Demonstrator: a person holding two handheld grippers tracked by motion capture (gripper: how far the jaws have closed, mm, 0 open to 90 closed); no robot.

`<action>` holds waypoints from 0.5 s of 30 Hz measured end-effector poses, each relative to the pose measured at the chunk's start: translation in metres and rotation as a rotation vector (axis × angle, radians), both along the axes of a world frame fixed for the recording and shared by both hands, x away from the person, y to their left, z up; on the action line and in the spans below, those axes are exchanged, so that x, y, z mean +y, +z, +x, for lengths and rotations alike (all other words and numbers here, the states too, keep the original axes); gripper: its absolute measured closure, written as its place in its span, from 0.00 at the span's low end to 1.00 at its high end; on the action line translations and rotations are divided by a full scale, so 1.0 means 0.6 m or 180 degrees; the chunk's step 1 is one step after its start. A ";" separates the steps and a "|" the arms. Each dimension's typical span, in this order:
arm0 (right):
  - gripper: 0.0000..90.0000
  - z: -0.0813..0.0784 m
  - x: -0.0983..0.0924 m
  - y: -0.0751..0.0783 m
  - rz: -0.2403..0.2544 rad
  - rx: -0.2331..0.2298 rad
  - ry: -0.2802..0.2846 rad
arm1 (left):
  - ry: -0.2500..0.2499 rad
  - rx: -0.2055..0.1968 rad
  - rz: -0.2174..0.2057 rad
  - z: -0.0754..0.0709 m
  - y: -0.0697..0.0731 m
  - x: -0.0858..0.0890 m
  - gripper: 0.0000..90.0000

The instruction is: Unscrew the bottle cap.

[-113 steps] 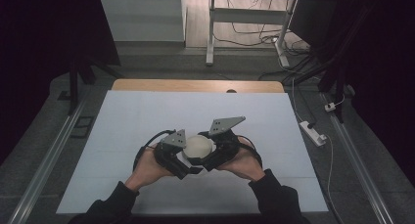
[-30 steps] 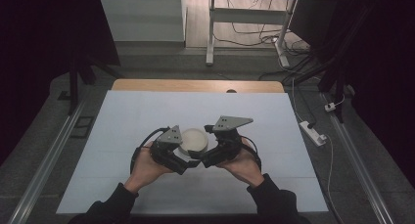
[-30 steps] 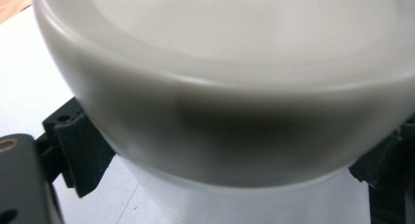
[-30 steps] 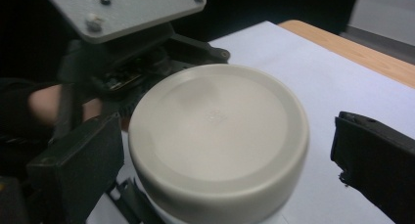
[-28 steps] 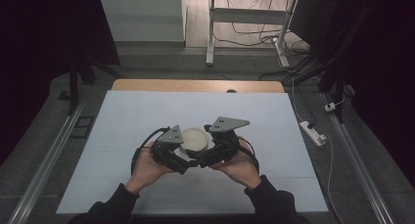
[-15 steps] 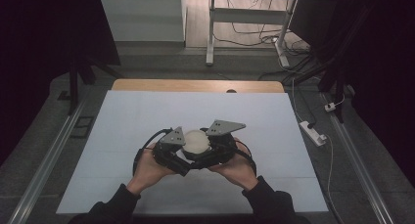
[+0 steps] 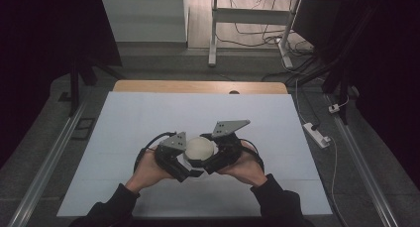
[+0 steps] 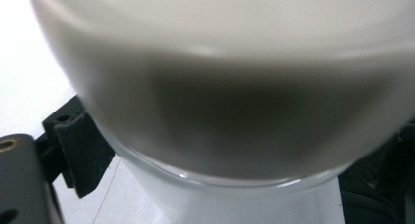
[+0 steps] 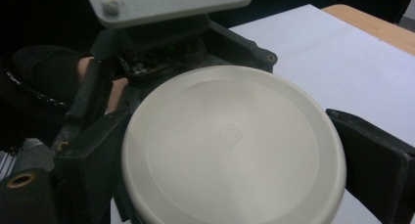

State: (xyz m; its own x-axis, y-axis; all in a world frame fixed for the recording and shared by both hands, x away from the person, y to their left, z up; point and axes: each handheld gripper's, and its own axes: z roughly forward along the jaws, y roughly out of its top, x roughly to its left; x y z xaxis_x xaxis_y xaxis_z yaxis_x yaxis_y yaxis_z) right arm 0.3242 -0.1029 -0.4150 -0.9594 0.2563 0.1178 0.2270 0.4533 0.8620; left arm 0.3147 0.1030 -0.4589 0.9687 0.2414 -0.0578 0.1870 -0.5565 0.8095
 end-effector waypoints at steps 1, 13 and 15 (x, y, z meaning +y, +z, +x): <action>0.08 0.000 0.000 0.000 0.0000 0.0000 0.0000 | 0.0002 -0.0003 0.0013 0.000 0.000 0.000 0.08; 0.08 0.000 -0.007 0.009 -0.0003 -0.0114 -0.0122 | 0.0092 -0.0009 0.0042 0.003 -0.005 0.000 0.08; 0.08 0.001 -0.009 0.011 0.0003 -0.0120 -0.0139 | 0.0114 -0.0002 0.0039 0.004 -0.006 0.001 0.08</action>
